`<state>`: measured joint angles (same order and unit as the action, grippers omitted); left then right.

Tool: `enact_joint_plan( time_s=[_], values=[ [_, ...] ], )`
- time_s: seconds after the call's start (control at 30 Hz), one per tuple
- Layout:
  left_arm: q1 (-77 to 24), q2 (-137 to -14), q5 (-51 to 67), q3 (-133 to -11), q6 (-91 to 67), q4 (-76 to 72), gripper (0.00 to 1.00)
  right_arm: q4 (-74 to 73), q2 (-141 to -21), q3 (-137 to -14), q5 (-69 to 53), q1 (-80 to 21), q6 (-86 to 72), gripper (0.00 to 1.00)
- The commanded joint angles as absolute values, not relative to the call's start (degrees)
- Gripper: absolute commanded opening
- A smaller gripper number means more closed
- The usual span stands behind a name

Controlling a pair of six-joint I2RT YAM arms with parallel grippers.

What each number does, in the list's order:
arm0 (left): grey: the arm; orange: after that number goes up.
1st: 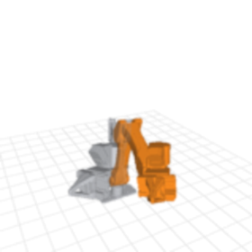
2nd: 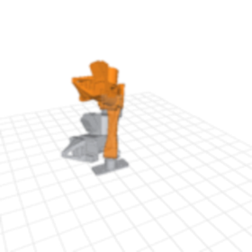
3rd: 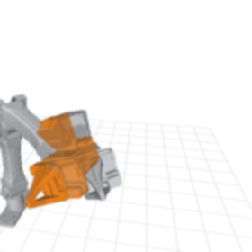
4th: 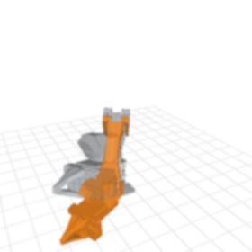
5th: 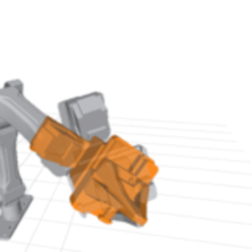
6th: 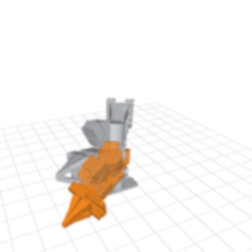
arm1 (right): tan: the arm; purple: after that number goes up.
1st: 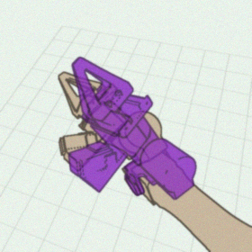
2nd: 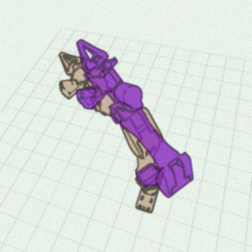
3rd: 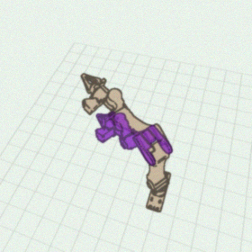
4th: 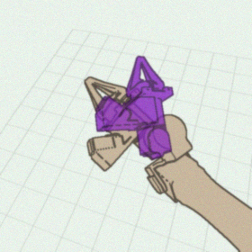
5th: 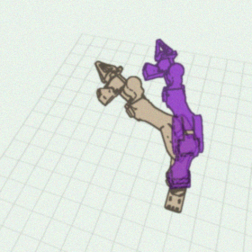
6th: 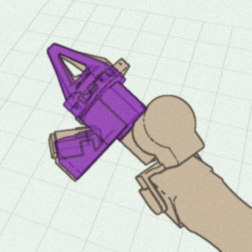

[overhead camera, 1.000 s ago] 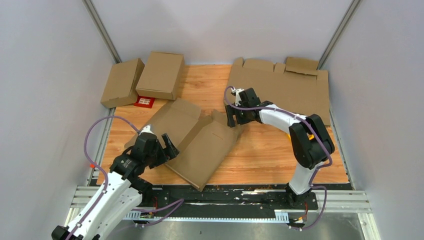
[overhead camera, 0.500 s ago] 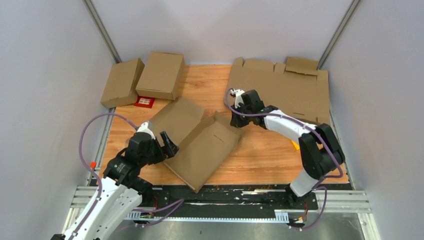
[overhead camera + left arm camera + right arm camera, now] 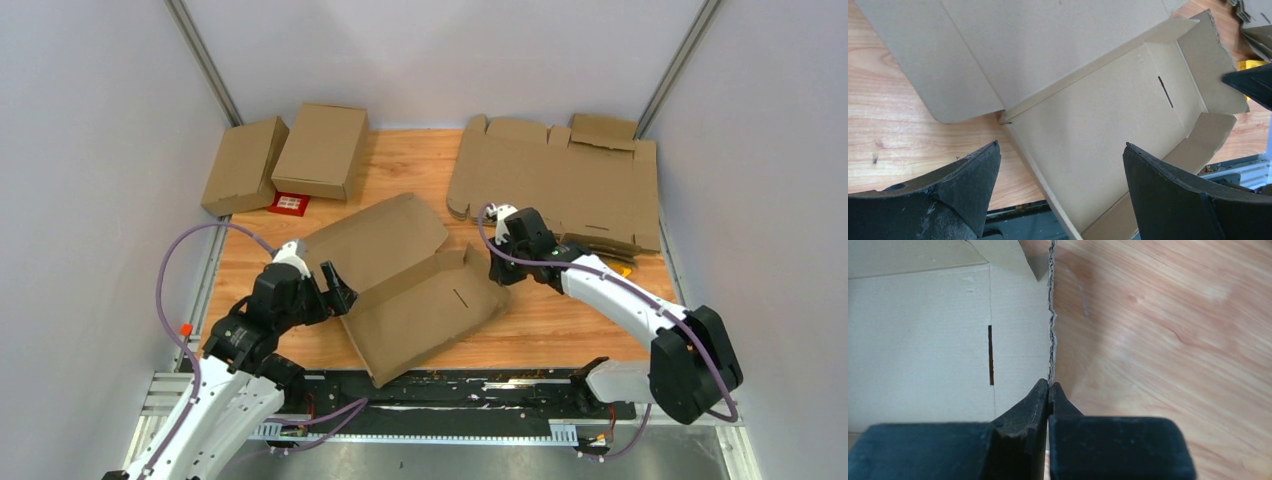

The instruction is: Fold the paper box

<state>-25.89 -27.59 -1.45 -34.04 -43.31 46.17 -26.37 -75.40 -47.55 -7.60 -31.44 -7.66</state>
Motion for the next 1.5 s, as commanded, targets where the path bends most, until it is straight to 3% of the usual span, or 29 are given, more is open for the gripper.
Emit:
enact_joint_plan(
  time_s=[0.0, 0.27, 0.4, 0.67, 0.8, 1.1, 1.37, 1.4, 1.47],
  values=[
    [-26.1, -28.75, 2.1, -35.26, -42.06, 40.84, 0.99, -31.35, -70.01, -46.23, 3.53, -31.35, -10.75, 0.0],
    [-26.04, -28.96, 0.11, -37.71, -40.47, 40.88, 0.99, -32.38, -68.49, -45.64, 9.41, -31.32, -13.27, 0.0],
    [-25.29, -34.77, 4.3, -37.2, -40.5, 38.59, 0.97, -32.63, -68.82, -45.68, 10.44, -31.36, -13.4, 0.0],
    [-7.96, -38.87, 10.04, -35.29, -39.13, 29.88, 1.0, -31.53, -69.03, -45.06, 9.9, -31.3, -14.05, 0.0],
    [-5.5, -44.06, 9.01, -33.48, -41.44, 20.2, 0.99, -31.03, -68.94, -44.65, 9.65, -31.37, -13.8, 0.0],
    [-5.5, -59.69, 8.76, -29.34, -48.59, 1.57, 0.84, -30.68, -69.13, -44.52, 8.1, -31.33, -13.72, 0.0],
    [-5.45, -65.86, 9.57, -28.83, -47.77, -4.26, 0.59, -30.36, -69.64, -44.91, 7.87, -31.3, -13.61, 0.0],
    [-5.46, -66.17, 9.99, -28.83, -47.55, -4.78, 0.51, -30.28, -69.67, -44.91, 7.74, -31.32, -13.66, 0.0],
    [-5.46, -66.3, 10.79, -28.94, -46.4, -4.78, 0.18, -30.23, -70.05, -45.09, 7.36, -31.35, -13.57, 0.0]
  ],
)
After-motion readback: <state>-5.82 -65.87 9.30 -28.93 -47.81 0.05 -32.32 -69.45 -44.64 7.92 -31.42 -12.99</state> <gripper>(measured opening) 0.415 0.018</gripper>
